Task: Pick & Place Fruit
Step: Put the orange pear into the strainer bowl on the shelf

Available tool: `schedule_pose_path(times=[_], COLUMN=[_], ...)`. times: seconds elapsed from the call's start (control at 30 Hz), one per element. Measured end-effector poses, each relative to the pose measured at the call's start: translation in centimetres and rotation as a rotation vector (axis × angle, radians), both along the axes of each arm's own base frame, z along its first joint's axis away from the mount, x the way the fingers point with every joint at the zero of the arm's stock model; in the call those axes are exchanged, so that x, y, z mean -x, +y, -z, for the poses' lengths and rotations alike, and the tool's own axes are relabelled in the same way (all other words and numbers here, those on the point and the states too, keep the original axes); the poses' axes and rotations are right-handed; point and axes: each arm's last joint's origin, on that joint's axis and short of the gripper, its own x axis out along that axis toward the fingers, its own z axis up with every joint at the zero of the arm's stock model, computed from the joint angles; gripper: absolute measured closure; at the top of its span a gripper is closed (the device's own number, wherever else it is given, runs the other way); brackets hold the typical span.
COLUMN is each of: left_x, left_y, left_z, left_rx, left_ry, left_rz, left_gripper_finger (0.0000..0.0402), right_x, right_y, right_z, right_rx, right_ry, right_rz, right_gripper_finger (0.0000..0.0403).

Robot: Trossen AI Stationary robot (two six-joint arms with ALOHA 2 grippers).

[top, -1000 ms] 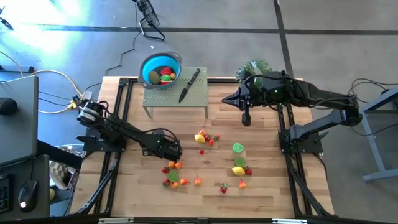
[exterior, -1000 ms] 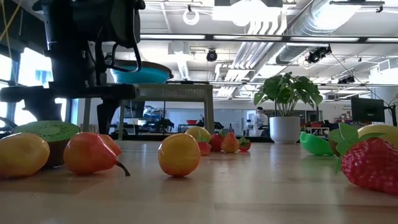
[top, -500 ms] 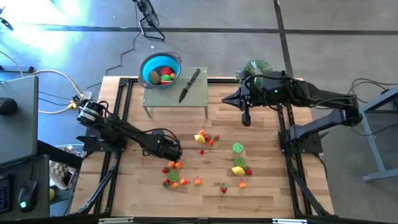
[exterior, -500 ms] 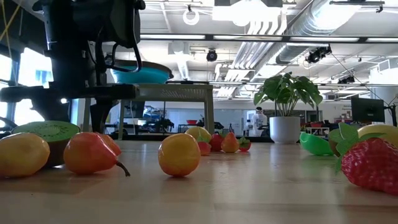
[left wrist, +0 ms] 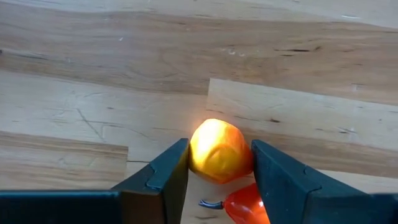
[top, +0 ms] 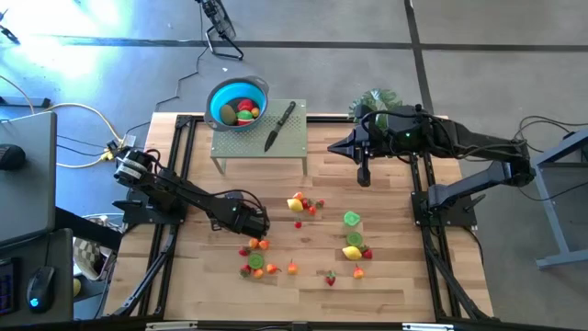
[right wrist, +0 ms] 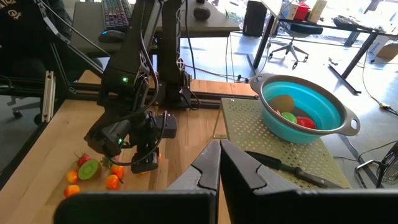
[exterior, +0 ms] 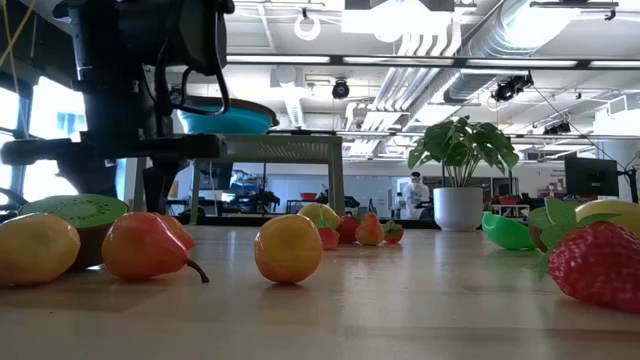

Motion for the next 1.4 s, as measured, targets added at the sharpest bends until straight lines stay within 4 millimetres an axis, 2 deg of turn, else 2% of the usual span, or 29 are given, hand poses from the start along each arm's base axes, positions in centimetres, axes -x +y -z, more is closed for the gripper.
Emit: schedule_pose_path(times=[0.57, 0.73, 1.03, 1.4], left_x=[0.2, 0.4, 1.4, 2.4], left_y=[0.0, 0.1, 0.4, 0.8], left_z=[0.0, -0.7, -3.7, -6.5], left_rx=[-0.004, 0.005, 0.011, 0.006], left_ry=[0.030, 0.017, -0.075, -0.169], left_rz=[0.027, 0.051, 0.110, 0.227], left_gripper_finger=[0.0242, 0.0242, 0.0243, 0.0243], right_x=[0.0, 0.0, 0.0, 0.0], right_y=[0.0, 0.0, 0.0, 0.0], right_z=[0.0, 0.0, 0.0, 0.0], right_rx=[0.000, 0.000, 0.001, 0.012], right_ry=[0.001, 0.000, 0.001, 0.002], right_rz=[0.000, 0.000, 0.000, -0.004], right_gripper_finger=[0.0399, 0.0399, 0.0399, 0.0399])
